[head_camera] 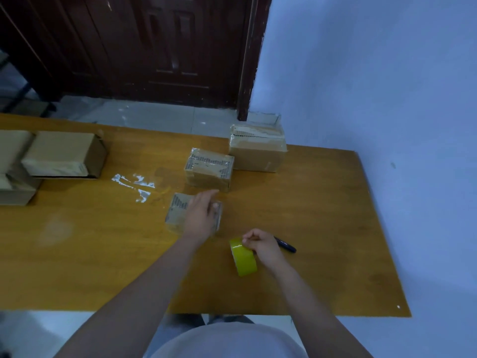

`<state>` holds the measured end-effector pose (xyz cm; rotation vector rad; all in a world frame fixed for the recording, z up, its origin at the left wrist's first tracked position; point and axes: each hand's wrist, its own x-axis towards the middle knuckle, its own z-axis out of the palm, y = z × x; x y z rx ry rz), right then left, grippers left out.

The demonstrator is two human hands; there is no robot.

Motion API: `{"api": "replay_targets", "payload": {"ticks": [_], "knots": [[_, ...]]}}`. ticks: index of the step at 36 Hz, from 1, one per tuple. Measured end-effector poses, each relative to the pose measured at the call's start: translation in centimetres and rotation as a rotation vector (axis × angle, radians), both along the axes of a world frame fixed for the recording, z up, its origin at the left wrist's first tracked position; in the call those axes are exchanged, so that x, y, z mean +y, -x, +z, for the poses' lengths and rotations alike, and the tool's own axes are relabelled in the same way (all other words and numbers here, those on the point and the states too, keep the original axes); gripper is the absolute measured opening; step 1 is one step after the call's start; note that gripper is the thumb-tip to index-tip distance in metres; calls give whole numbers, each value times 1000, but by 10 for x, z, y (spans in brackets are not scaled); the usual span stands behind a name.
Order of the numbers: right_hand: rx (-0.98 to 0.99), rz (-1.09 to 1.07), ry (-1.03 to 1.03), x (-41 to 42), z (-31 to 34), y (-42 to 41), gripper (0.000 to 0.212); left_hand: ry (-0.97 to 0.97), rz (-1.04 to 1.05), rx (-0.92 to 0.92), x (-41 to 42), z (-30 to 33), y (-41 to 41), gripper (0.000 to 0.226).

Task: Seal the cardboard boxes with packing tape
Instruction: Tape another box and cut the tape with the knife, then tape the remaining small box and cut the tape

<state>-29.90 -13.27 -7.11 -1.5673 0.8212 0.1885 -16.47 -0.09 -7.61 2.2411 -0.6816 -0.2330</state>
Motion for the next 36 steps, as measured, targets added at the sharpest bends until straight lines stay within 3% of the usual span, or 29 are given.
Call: {"api": "replay_targets", "payload": {"ticks": [5, 8, 11, 12, 16, 29, 36], "knots": [[21, 119, -41, 8, 7, -11, 26, 33, 379, -120, 36, 11, -26, 26], [21, 135, -112, 15, 12, -18, 26, -147, 528, 156, 60, 4, -34, 44], [23, 167, -171, 26, 21, -24, 26, -157, 444, 479, 70, 2, -29, 46], [10, 163, -183, 30, 23, -25, 26, -128, 403, 513, 69, 2, -25, 42], [-5, 116, -148, 30, 30, -24, 25, -87, 354, 460, 55, -1, -10, 35], [-88, -213, -104, -66, 31, -19, 18, -126, 59, 623, -68, 5, -4, 51], [-91, -304, -19, -103, 17, -35, 25, 58, 101, 756, -119, -2, -9, 59]]}}
